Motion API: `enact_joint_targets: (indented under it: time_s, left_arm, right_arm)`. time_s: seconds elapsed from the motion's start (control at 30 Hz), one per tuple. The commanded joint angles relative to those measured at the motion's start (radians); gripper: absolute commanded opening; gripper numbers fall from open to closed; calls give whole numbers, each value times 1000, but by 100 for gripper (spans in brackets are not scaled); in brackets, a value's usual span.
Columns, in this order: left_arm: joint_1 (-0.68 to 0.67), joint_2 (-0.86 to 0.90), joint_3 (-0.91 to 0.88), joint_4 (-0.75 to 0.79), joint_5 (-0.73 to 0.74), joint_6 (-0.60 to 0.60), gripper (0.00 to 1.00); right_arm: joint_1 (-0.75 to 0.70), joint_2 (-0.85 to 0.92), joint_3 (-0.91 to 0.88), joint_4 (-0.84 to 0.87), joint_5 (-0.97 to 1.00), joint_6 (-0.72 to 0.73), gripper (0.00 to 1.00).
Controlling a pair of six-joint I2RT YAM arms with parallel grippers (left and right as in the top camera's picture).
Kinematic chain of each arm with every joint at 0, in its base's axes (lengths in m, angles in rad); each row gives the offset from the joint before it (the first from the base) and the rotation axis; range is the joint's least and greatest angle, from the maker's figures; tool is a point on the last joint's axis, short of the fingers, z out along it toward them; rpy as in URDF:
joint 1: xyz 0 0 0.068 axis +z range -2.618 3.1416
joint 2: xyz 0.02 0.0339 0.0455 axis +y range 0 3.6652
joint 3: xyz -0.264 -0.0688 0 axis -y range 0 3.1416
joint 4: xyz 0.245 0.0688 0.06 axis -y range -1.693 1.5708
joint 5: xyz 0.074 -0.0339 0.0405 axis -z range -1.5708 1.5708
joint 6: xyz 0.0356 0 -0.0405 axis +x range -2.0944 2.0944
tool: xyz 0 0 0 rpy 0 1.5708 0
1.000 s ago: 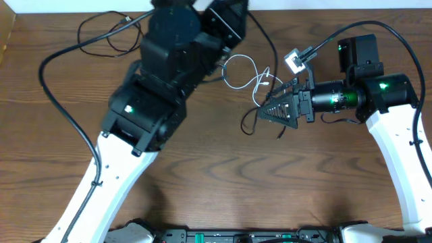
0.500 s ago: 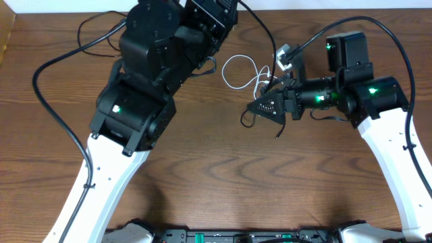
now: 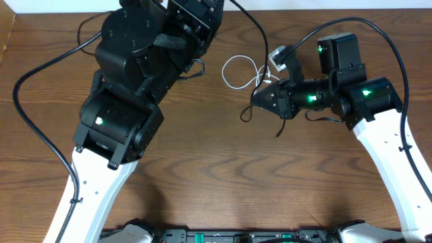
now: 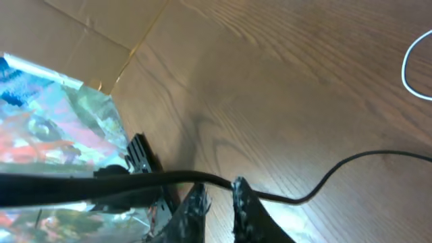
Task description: Untangle cables
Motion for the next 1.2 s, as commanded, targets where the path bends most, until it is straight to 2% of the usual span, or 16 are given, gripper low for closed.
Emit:
enact_joint_targets:
  time_s: [0.0,0.1,0.17,0.2,0.27,0.43,0.53,0.63,0.67,0.7,0.8,0.83,1.03,1.1,1.17]
  left_arm:
    - [4,-11,5,5,5,-17,7]
    - [4,-11,5,5,12,-42,7]
    - [4,-11,5,9,10,-42,7]
    - [4,-11,5,10,10,-42,8]
    - [4,-11,5,12,10,-45,7]
    - [4,-11,5,12,11,-73,7]
    - [4,-11,5,12,15,-84,7]
    - [4,-11,5,8,14,-83,8]
    - [4,-11,5,8,14,-82,7]
    - [4,-11,5,7,14,-82,7]
    - [4,-11,5,5,14,-82,7]
    - [4,-11,5,5,14,-82,8]
    - [5,-11,5,-28,-13,-60,7]
    - [7,-11,5,-54,-43,-5,8]
    - [15,-11,5,-100,-91,100,9]
  right_arm:
    - [9,-18,-1,13,3,25,10]
    - [9,-18,-1,25,3,25,25]
    - [9,-18,-1,28,-1,24,50]
    - [9,-18,-1,28,-14,18,57]
    - [11,-18,-1,31,-56,-16,63]
    - [39,-17,-1,58,-56,-36,64]
    - [51,-17,-1,77,-31,-35,59]
    - [53,-17,-1,80,-3,-31,43]
    - [53,-17,-1,79,6,-23,41]
    - [53,-17,-1,80,18,-9,35]
    - [53,-18,-1,83,23,-5,5]
    - [53,-17,-1,84,23,0,1]
    - [53,-19,0,98,12,125,1]
    - [53,-24,0,103,-20,169,2]
    - [48,-35,0,116,-66,255,1]
